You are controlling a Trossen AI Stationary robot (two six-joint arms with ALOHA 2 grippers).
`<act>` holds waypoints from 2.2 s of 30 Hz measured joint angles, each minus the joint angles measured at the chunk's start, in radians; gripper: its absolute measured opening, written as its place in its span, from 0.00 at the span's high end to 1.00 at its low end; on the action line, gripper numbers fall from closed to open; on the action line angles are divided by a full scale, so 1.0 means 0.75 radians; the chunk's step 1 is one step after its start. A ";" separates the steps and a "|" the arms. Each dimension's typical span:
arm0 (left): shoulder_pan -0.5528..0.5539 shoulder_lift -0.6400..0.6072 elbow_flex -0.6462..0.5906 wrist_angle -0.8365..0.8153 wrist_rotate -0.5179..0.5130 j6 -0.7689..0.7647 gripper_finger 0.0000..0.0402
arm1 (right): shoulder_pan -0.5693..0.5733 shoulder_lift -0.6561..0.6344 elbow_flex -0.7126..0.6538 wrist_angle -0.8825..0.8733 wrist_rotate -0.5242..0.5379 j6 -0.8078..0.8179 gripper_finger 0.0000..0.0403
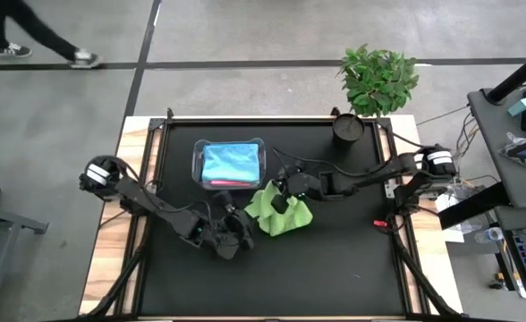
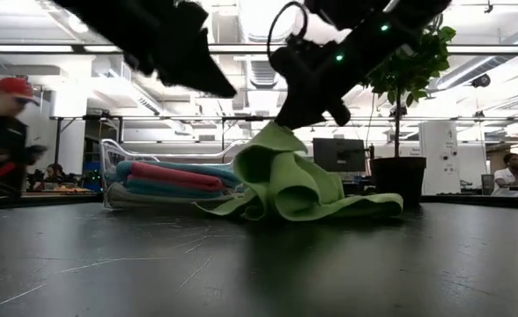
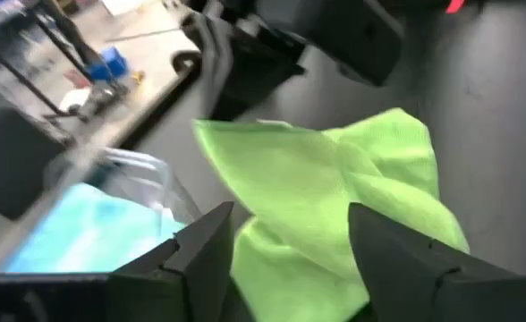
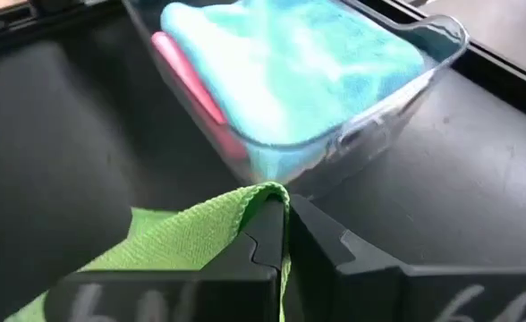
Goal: Fold microfiber towels
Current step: Fold the green microfiber cloth
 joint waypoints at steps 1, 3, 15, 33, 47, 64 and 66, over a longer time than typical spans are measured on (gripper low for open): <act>0.007 0.001 -0.034 0.060 0.024 -0.003 0.48 | -0.003 0.015 0.016 0.002 0.001 0.000 0.98; 0.013 0.002 -0.112 0.239 0.052 0.037 0.43 | -0.002 0.038 0.041 -0.001 0.000 -0.005 0.98; 0.036 0.032 -0.276 0.818 0.094 0.343 0.31 | -0.001 0.079 0.087 0.001 -0.003 -0.007 0.98; 0.071 0.468 0.036 0.796 -0.219 0.656 0.31 | 0.003 0.079 0.082 -0.013 -0.001 -0.006 0.98; 0.075 0.463 0.008 0.550 -0.119 0.505 0.32 | 0.003 0.078 0.080 -0.030 -0.001 0.003 0.98; 0.094 0.362 -0.005 0.521 -0.224 0.376 0.98 | 0.030 0.073 0.078 -0.072 -0.064 -0.031 0.98; 0.088 0.305 -0.016 0.480 -0.211 0.346 0.99 | 0.030 0.068 0.078 -0.090 -0.064 -0.033 0.98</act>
